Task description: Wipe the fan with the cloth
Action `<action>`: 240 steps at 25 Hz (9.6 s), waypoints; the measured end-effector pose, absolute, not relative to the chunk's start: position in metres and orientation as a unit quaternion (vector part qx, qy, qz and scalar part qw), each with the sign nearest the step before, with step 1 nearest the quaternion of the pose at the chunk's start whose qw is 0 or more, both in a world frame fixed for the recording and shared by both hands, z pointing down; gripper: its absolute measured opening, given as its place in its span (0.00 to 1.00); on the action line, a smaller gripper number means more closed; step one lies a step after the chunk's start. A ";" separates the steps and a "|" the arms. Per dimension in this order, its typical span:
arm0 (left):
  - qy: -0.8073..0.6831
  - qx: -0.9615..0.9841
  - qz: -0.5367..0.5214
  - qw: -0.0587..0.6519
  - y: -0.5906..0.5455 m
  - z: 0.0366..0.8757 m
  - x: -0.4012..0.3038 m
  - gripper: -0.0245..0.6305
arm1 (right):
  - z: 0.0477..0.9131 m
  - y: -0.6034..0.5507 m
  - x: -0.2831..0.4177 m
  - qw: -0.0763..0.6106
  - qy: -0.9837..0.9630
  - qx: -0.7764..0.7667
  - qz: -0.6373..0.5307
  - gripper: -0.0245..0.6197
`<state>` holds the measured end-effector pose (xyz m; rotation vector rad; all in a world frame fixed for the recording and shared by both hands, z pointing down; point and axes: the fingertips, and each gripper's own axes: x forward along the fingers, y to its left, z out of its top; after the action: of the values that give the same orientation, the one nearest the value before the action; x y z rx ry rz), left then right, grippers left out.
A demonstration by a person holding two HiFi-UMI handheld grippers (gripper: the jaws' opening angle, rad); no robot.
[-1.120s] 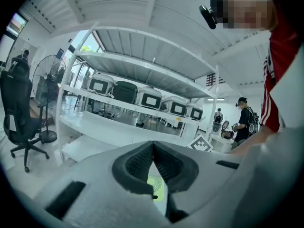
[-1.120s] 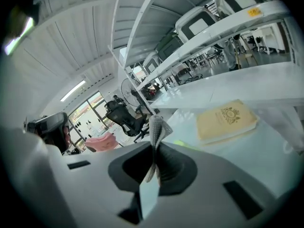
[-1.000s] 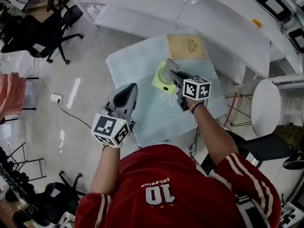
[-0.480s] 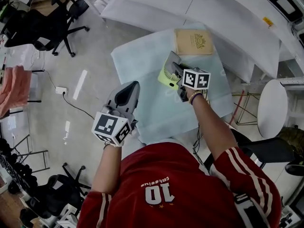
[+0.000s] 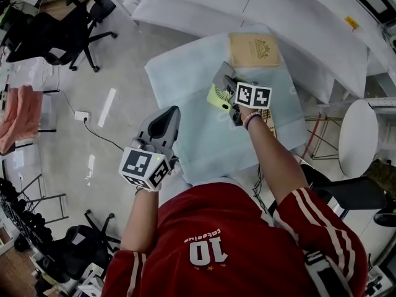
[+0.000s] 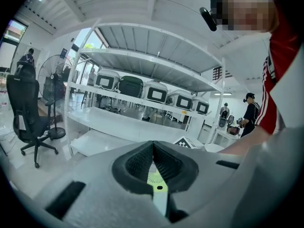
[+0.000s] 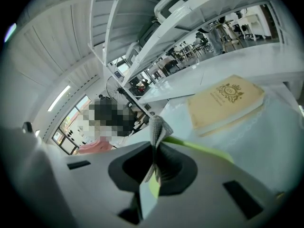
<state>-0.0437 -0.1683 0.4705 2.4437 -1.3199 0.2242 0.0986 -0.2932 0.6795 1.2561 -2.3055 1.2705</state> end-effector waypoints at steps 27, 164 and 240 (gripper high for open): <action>-0.462 0.864 0.064 0.189 -0.163 0.466 -0.036 0.04 | 0.687 -0.283 0.131 0.107 -0.763 0.453 0.448 0.07; -0.520 0.829 0.094 0.186 -0.163 0.489 -0.089 0.04 | 0.720 -0.249 0.079 0.144 -0.760 0.429 0.466 0.07; -0.458 0.868 0.103 0.162 -0.156 0.482 -0.022 0.04 | 0.724 -0.203 0.180 0.120 -0.715 0.503 0.471 0.07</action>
<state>-0.0225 -0.1555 0.4822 2.4777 -1.3078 0.2931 0.1798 -0.2030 0.7238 1.4697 -2.0875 1.3764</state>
